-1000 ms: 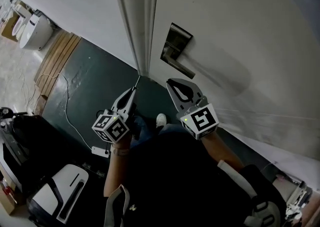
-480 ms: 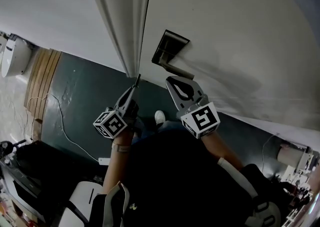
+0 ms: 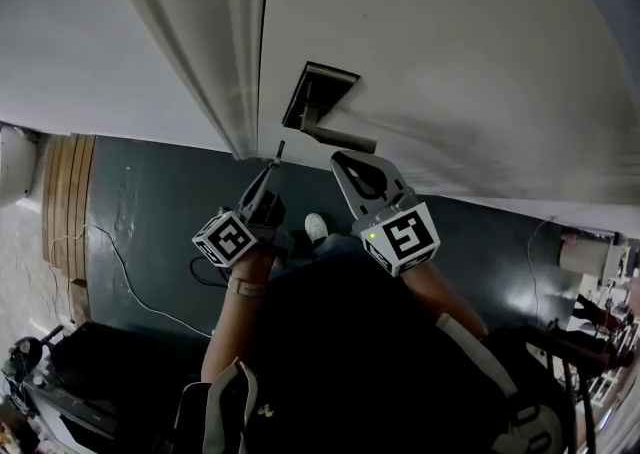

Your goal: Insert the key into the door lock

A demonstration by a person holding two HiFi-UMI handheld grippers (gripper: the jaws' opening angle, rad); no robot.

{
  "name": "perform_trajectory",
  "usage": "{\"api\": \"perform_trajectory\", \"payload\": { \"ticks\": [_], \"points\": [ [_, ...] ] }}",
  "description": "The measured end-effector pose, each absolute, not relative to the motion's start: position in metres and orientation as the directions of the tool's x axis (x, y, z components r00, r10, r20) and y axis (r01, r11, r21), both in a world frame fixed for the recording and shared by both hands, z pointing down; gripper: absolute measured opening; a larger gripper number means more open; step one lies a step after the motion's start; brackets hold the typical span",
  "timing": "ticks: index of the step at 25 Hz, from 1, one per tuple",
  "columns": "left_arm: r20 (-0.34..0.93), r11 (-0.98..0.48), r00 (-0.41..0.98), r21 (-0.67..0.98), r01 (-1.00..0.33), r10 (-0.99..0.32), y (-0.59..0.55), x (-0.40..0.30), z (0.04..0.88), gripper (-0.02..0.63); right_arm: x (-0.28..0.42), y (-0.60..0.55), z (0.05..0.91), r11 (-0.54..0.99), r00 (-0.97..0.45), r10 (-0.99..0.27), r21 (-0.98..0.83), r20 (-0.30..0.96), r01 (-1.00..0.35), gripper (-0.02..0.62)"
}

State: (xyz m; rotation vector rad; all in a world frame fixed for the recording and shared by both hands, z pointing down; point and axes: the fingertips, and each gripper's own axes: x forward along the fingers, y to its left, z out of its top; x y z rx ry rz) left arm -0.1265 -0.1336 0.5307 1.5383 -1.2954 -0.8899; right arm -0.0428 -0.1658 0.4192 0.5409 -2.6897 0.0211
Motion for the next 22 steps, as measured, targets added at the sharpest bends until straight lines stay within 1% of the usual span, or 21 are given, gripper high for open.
{"api": "perform_trajectory", "payload": {
  "ticks": [8,11,14,18,22],
  "points": [
    [0.034,-0.042,0.275,0.964,-0.262,-0.961,-0.158,-0.115,0.539,0.028,-0.024,-0.169,0.425,0.875,-0.784,-0.465,0.075,0.411,-0.479,0.017],
    [-0.002,-0.076,0.303,0.970,-0.232,-0.953,-0.169,-0.109,0.539,0.028,-0.017,-0.169,0.427,0.854,-0.760,-0.499,0.083,0.416,-0.514,0.017],
    [0.011,-0.066,0.324,0.972,-0.226,-0.946,-0.177,-0.104,0.541,0.028,-0.008,-0.168,0.427,0.829,-0.734,-0.535,0.097,0.418,-0.550,0.017],
    [0.021,-0.057,0.326,0.972,-0.226,-0.945,-0.185,-0.105,0.544,0.028,0.001,-0.168,0.427,0.808,-0.709,-0.563,0.104,0.424,-0.580,0.017],
    [-0.010,-0.076,0.318,0.978,-0.196,-0.948,-0.193,-0.104,0.544,0.028,0.010,-0.168,0.429,0.789,-0.685,-0.584,0.107,0.435,-0.605,0.017]
  ]
}}
